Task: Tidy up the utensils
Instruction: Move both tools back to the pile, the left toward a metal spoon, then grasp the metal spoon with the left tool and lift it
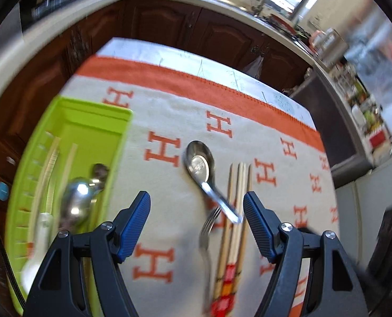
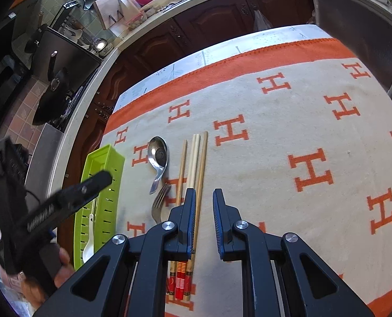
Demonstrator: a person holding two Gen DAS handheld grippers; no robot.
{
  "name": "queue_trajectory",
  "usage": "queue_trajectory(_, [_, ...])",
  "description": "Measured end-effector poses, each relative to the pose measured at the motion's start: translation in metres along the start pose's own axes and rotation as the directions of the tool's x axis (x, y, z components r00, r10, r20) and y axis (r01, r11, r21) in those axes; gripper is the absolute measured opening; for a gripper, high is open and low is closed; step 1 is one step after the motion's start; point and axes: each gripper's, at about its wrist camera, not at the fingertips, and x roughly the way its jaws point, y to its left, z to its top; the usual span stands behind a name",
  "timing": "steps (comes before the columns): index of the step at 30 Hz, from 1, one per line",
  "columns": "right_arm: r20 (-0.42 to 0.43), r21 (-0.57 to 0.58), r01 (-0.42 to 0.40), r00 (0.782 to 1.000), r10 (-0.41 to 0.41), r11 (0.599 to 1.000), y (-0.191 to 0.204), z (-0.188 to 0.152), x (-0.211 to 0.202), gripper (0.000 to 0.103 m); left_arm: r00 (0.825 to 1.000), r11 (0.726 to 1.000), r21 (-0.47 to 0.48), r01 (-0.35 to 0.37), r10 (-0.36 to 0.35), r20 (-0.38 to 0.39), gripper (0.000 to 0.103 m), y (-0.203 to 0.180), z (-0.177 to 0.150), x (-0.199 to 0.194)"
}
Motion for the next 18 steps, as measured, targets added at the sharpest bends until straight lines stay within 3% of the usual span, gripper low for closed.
queue_trajectory(7, [-0.015,0.026,-0.005,1.0,0.005,1.0,-0.013,0.002,0.016,0.013,0.992,0.993,-0.114,0.024,-0.038,-0.122,0.068,0.005,0.013,0.059])
queue_trajectory(13, [-0.03,0.043,-0.008,1.0,0.009,0.999,-0.023,0.003,0.027,0.013,0.976,0.985,-0.165,0.058,-0.091,-0.199,0.05,0.001,0.007,0.087])
queue_trajectory(18, [-0.03,0.049,-0.011,0.999,0.012,0.999,-0.027,0.002,0.031,0.013,0.977,0.982,-0.176,0.064,-0.098,-0.189,0.05,-0.007,0.005,0.093])
